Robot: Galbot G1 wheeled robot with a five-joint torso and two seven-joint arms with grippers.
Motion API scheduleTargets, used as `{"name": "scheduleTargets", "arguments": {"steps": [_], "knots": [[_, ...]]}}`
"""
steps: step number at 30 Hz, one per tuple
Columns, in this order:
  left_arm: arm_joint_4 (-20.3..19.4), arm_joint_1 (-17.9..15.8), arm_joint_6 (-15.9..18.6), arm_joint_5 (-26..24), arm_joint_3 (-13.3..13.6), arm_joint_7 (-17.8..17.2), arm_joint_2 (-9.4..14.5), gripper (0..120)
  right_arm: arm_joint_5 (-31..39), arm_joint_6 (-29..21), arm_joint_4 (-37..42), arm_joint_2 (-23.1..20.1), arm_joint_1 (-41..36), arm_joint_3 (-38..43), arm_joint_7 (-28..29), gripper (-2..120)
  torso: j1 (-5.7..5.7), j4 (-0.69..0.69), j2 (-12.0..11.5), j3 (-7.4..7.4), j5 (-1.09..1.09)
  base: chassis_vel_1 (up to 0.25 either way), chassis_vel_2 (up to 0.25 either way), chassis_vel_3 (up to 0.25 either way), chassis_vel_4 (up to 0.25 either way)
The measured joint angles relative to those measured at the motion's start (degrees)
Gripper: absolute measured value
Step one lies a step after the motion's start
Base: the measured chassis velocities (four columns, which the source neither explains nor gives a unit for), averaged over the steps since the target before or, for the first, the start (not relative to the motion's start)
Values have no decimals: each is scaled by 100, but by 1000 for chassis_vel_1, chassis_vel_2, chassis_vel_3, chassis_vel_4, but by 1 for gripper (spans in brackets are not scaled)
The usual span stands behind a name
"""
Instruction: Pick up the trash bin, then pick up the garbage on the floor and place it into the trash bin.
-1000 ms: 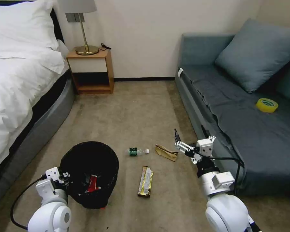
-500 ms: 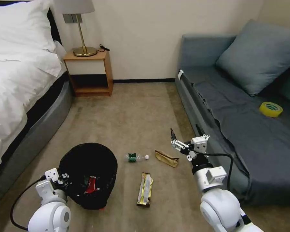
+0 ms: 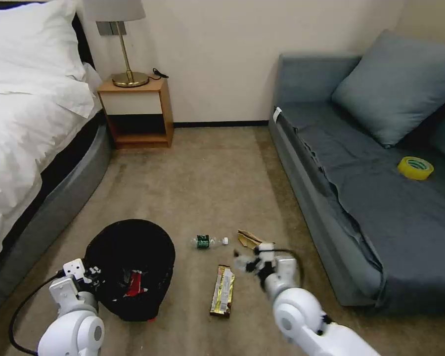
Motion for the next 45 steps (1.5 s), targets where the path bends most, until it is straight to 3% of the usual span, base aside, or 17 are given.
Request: {"name": "scheduleTargets", "arguments": {"steps": [12,33,45], "knots": [[110,5,-126,48,-94,28,-2,2,166,-116,-1687,411,1036,-1208,6,100,0,-1,0,0,0,0,0,0,0],[188,-8,-203,48,-128,56,29,2,-541,311,-3289,992,1533,-1890,-375,100,0,-1,0,0,0,0,0,0,0],[131,77,-274,40,-203,68,9,2,-917,485,-3667,1137,1553,-2013,-456,99,0,0,0,0,0,0,0,0,0]]}}
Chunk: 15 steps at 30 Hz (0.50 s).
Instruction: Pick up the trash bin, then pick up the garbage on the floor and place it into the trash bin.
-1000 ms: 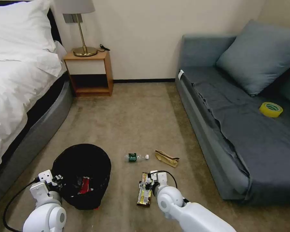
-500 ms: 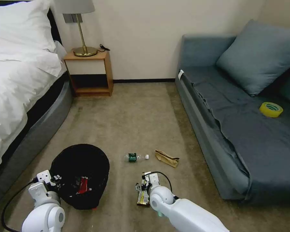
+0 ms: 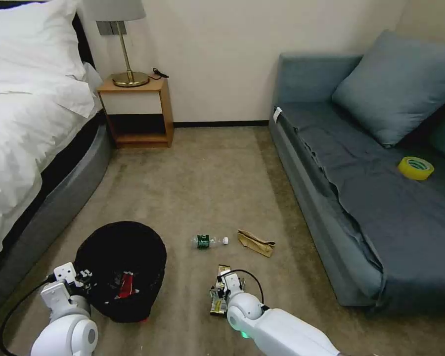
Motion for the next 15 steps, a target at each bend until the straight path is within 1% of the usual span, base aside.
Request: {"name": "scheduleTargets", "arguments": {"steps": [2,4,6,7,11,12,13,15], "knots": [[-2,8,-14,-5,-12,7,-1,2,-51,22,-1,-1,-21,-12,-9,93,0,0,0,0,0,0,0,0,0],[-2,9,-23,-6,-14,11,-2,2,-79,35,-5,-3,-30,-19,-10,92,0,0,0,0,0,0,0,0,0],[-3,11,-32,-8,-17,13,-4,2,-162,67,-22,-7,-53,-30,-22,84,0,0,0,0,0,0,0,0,0],[-3,11,-32,-8,-17,13,-4,2,-162,67,-22,-7,-53,-30,-22,84,0,0,0,0,0,0,0,0,0],[-2,7,-40,-11,-16,16,-5,2,-248,96,-37,-24,-100,-45,-37,66,0,0,0,0,0,0,0,0,0],[-1,3,-40,-13,-16,17,-4,2,-269,105,-41,-28,-106,-51,-41,63,0,0,0,0,0,0,0,0,0],[-1,3,-40,-13,-16,17,-4,2,-269,105,-41,-28,-106,-51,-41,63,0,0,0,0,0,0,0,0,0],[4,-6,-40,-16,-16,19,1,2,-314,120,-41,-39,-119,-61,-51,55,0,0,0,0,1,0,0,0,0]]}}
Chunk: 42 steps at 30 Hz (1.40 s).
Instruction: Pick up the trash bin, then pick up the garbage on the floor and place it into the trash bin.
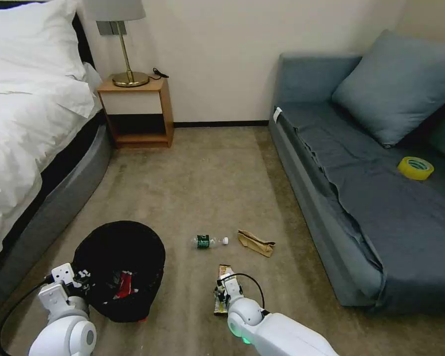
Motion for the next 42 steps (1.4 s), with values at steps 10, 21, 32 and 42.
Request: {"name": "scheduleTargets", "arguments": {"steps": [10,21,32,42], "knots": [[38,-27,-7,4,37,7,-2,2,-162,72,-47,-38,-21,-42,-71,42,0,1,1,0,2,0,0,0,0],[68,-40,-40,75,109,12,-20,2,-204,117,22,-186,-31,-36,-117,15,0,-1,0,0,-1,0,0,0,0],[69,-64,-48,104,184,17,-22,2,-170,155,734,-526,-69,21,-87,14,0,-2,0,0,0,0,0,0,0],[56,-67,-42,119,316,11,-24,2,483,55,3008,-1374,400,189,103,5,1,-2,0,0,-3,0,0,0,0]]}}
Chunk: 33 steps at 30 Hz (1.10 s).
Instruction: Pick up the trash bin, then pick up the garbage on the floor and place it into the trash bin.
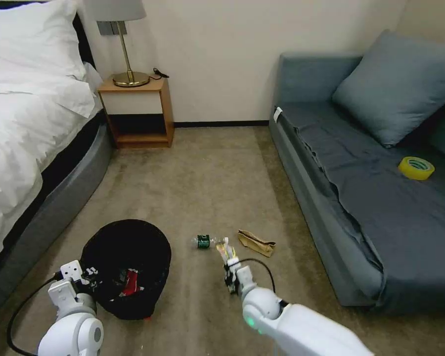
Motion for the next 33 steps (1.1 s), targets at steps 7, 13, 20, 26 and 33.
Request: {"name": "scheduleTargets", "arguments": {"steps": [7,13,20,26,33], "knots": [[-7,-28,36,51,126,-2,-67,2,891,-147,1320,589,650,-427,398,5,0,3,0,0,3,0,0,0,0],[-74,-40,89,96,179,-9,-118,2,1116,-203,1230,1208,958,-947,613,5,0,4,1,0,1,0,0,0,0],[-198,-45,133,83,190,-8,-169,2,909,-138,354,1695,1002,-1641,763,9,0,3,0,0,1,0,0,0,0],[-286,-22,149,46,187,-8,-168,2,738,-48,-24,1770,1070,-1838,752,33,-1,2,0,0,2,0,0,0,0],[-287,-32,155,26,187,-3,-169,2,685,-9,84,1727,1119,-1708,729,56,0,2,0,0,3,0,0,0,0]]}}
